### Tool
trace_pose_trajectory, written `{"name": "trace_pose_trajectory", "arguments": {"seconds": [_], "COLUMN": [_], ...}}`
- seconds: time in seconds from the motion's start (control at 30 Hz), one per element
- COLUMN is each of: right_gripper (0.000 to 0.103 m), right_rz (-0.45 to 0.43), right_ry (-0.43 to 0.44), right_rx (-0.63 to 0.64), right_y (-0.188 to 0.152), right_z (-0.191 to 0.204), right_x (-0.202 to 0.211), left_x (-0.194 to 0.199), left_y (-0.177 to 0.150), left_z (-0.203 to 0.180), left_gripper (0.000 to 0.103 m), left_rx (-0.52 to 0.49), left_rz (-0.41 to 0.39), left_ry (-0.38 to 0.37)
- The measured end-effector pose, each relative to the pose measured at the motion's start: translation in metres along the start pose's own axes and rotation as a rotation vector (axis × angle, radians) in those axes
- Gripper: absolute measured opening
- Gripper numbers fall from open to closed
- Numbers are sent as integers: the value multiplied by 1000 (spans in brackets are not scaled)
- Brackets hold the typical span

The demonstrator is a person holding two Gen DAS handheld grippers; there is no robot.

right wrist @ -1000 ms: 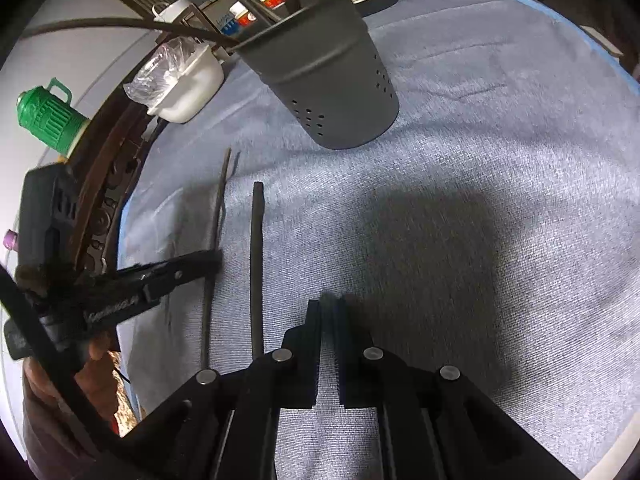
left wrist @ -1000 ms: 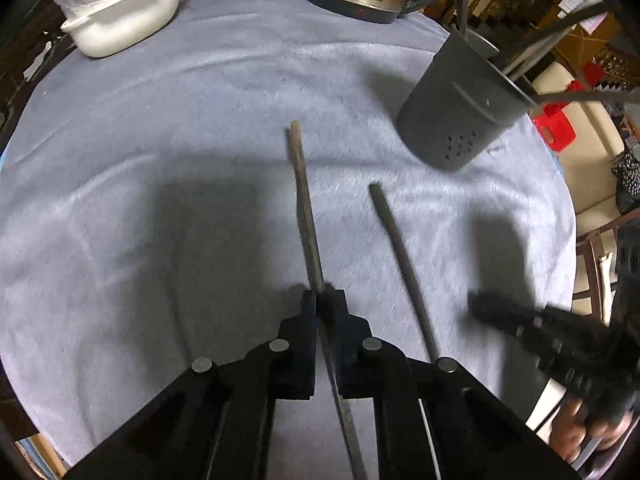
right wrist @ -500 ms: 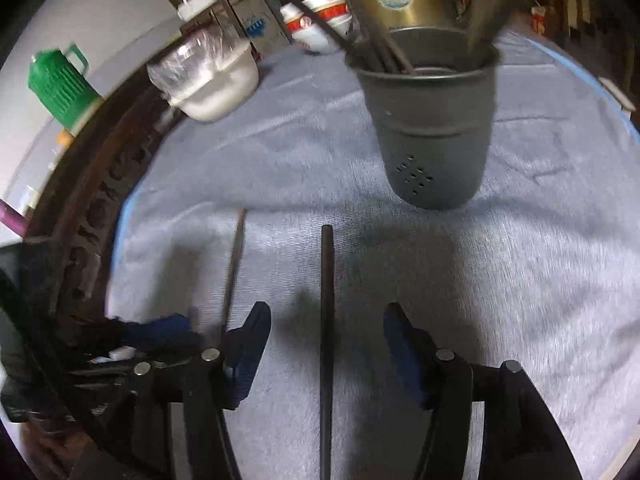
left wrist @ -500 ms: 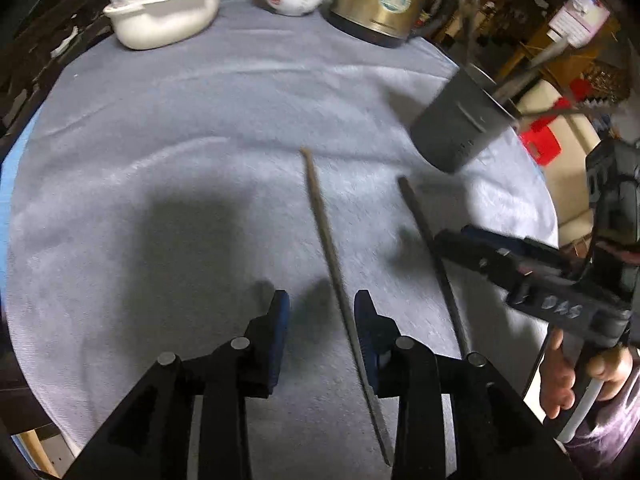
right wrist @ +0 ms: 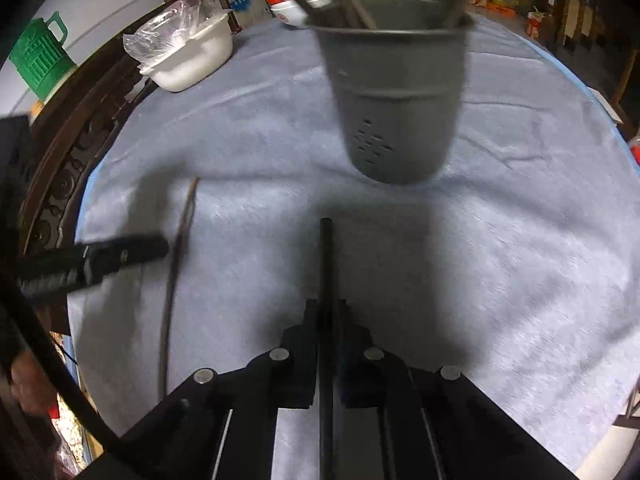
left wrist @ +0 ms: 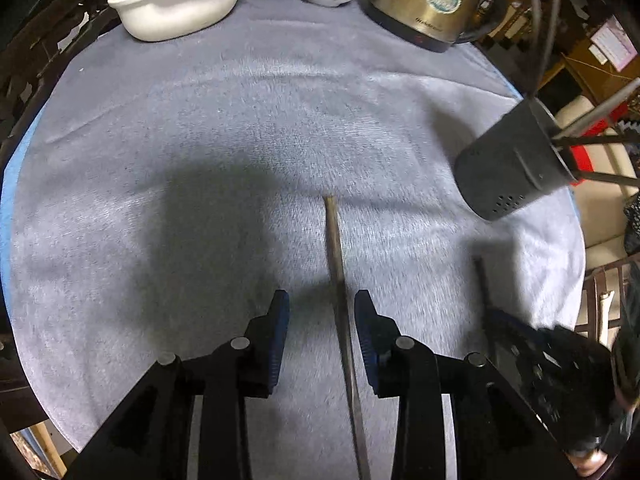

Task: Organize utensils
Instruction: 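Grasp one chopstick with the right gripper while the left gripper approaches the other, then close the left gripper on the remaining chopstick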

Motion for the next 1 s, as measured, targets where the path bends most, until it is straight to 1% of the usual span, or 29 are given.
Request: {"name": "trace_pose_trajectory", "arguments": {"seconds": [0.1, 0.13, 0.23, 0.27, 0.3, 0.33, 0.43, 0.5, 0.6, 0.63, 0.73, 0.8, 0.83, 0.87, 0.93, 1.0], "right_gripper": [8, 8, 8, 8, 11, 11, 11, 11, 11, 9, 7, 7, 7, 7, 7, 8], "right_rz": [25, 35, 68, 75, 84, 93, 105, 110, 85, 76, 63, 67, 72, 77, 86, 115], "right_ry": [10, 14, 28, 30, 36, 33, 14, 0, -12, -16, -19, -13, -9, -7, -10, -17], "right_rx": [-18, -18, -22, -19, -23, -30, -22, -19, 14, 22, 49, 46, 41, 36, 32, 29], "right_y": [-13, -17, -25, -25, -26, -26, -22, -19, -14, -13, -12, -12, -12, -13, -15, -19], "right_z": [-15, -18, -21, -20, -20, -20, -16, -13, -5, -3, -1, -1, 1, 0, -3, -7], "right_x": [6, 8, 10, 11, 10, 10, 8, 6, 4, 4, 4, 3, 3, 4, 7, 9], "left_x": [-12, -13, -17, -18, -19, -19, -19, -16, -12, -8, 0, -2, -2, -2, 1, 0], "left_y": [5, 8, 11, 12, 12, 10, 8, 2, -2, -7, -17, -17, -17, -15, -11, -7], "left_z": [-4, -6, -12, -15, -16, -17, -19, -19, -22, -23, -15, -13, -12, -11, -7, -6], "left_gripper": [34, 34, 34, 27, 20, 7, 6, 6, 6, 7, 6, 11, 19, 29, 39, 40], "left_rx": [-4, -15, -25, -29, -32, -36, -59, -60, -72, -81, -86, -82, -77, -71, -59, -44], "left_rz": [24, 11, 14, 10, 11, 12, 7, 8, 9, 13, 27, 46, 50, 50, 39, 43], "left_ry": [13, 27, 23, 22, 21, 22, 30, 19, -3, -8, 14, 21, 22, 20, 22, 19]}}
Point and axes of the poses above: each gripper's, at about its wrist camera, not at the fingertips, and x roughly against the way its jaws point, z to its left, y to its top, the point moved 10 cm from there along -x, roughly the way its jaws point, and after that the axes turned 7 degrees about -y, right-handed, at the moved point
